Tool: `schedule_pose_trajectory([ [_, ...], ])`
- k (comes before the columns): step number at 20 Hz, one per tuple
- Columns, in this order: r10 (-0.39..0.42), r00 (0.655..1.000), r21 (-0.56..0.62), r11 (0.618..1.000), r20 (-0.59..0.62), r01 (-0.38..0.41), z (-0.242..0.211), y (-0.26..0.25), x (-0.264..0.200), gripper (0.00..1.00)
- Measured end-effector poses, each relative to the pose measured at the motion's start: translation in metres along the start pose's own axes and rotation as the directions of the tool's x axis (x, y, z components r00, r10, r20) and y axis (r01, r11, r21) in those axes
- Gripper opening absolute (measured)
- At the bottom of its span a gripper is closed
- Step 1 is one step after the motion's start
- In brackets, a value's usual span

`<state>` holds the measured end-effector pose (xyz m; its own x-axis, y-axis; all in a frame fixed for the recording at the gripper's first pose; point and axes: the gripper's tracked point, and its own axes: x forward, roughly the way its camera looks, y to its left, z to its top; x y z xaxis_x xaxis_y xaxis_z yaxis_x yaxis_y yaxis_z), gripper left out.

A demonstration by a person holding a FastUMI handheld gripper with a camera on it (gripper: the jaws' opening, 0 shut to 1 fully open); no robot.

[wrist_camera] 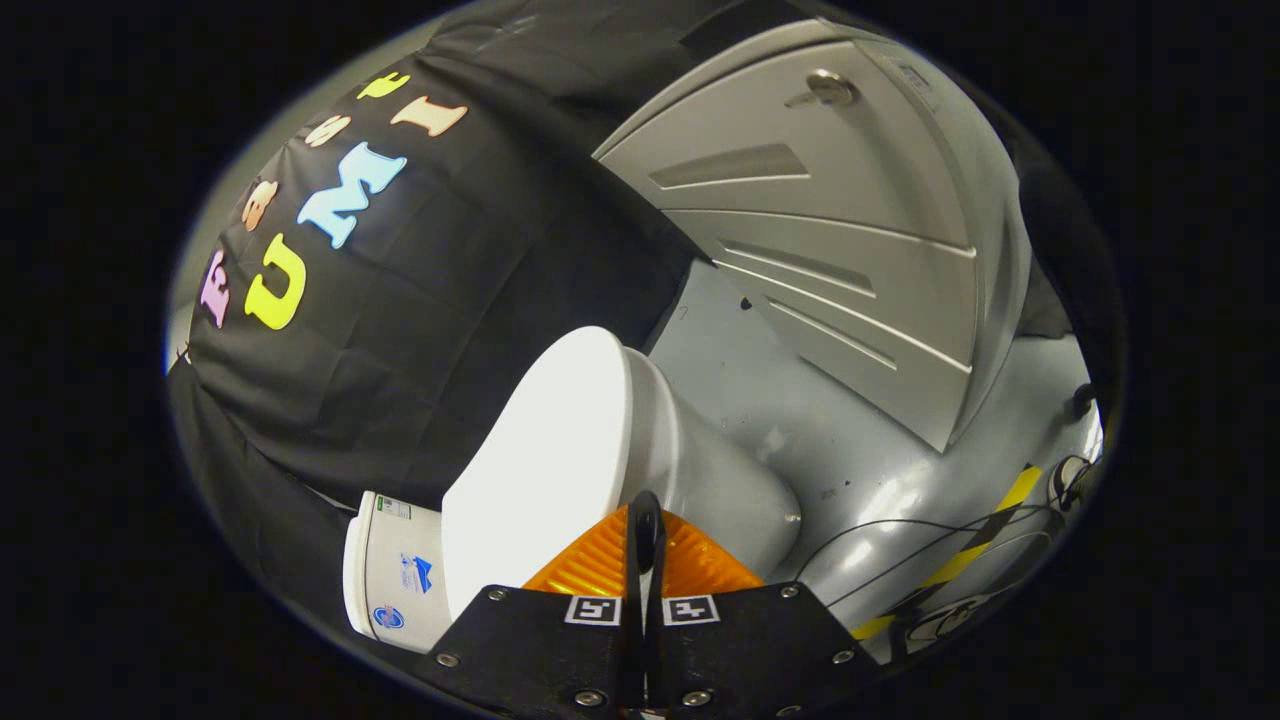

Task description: Open the toilet lid.

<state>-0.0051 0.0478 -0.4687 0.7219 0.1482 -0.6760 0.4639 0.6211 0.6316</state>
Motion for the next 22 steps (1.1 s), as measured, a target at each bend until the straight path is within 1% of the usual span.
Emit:
schedule_pose_trajectory([
  [6, 0.011, 0.999, -0.099, 0.995, 0.045, -0.007, 0.014, 0.026, -0.018, 0.01],
  [13, 0.013, 0.998, -0.205, 0.979, 0.067, 0.001, 0.022, 0.048, -0.031, 0.01],
  [17, 0.027, 0.996, -0.283, 0.959, 0.087, -0.001, 0.03, 0.066, -0.04, 0.01],
  [22, 0.02, 0.994, -0.335, 0.942, 0.111, 0.018, 0.035, 0.09, -0.053, 0.01],
])
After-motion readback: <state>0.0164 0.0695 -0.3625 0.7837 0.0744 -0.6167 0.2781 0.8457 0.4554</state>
